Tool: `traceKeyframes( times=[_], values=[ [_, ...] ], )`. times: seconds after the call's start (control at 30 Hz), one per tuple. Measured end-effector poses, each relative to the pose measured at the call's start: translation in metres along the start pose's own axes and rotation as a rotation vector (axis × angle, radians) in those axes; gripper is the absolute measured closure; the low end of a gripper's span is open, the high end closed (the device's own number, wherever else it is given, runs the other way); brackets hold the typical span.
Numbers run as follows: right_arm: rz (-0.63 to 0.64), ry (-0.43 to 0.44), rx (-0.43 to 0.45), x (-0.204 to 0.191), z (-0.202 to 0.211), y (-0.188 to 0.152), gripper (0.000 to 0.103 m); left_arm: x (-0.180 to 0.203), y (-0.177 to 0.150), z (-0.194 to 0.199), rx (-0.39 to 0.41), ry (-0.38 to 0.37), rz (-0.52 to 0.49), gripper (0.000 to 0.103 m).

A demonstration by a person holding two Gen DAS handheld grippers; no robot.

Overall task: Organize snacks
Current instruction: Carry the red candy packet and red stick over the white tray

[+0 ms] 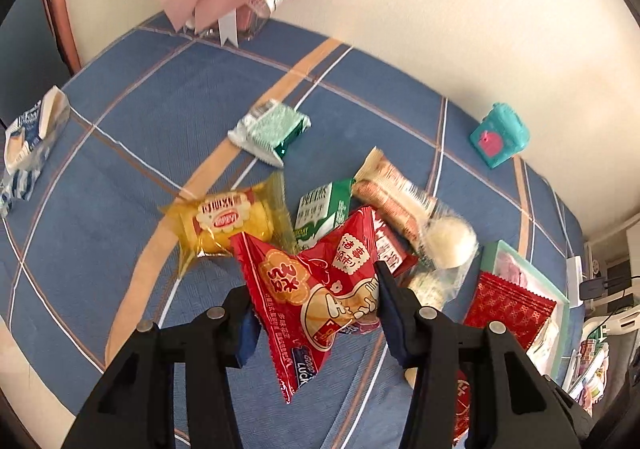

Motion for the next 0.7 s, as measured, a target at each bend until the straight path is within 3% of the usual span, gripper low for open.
traceKeyframes(
  times=[0.33,0.7],
  values=[
    [-0.073,-0.035,0.017,0.036,0.018,-0.003,0.092,0.025,-0.006,0.008,0.035,-0.022,-0.046,0.051],
    [-0.272,-0.201,0.007,0.148,0.046,-0.042,0.092,0.104,-0.061,0.007,-0.012,-0.098,-0.248,0.051]
  ],
)
Point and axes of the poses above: each gripper's, at about its wrist camera, not at the fingertips, and z roughly against the way its jaws point, x to its right, y to its top, the point moved 10 cm from there along -z, roughly the way its jaws point, and after that the axes turned 12 degrees about z, right-handed, at the moved point
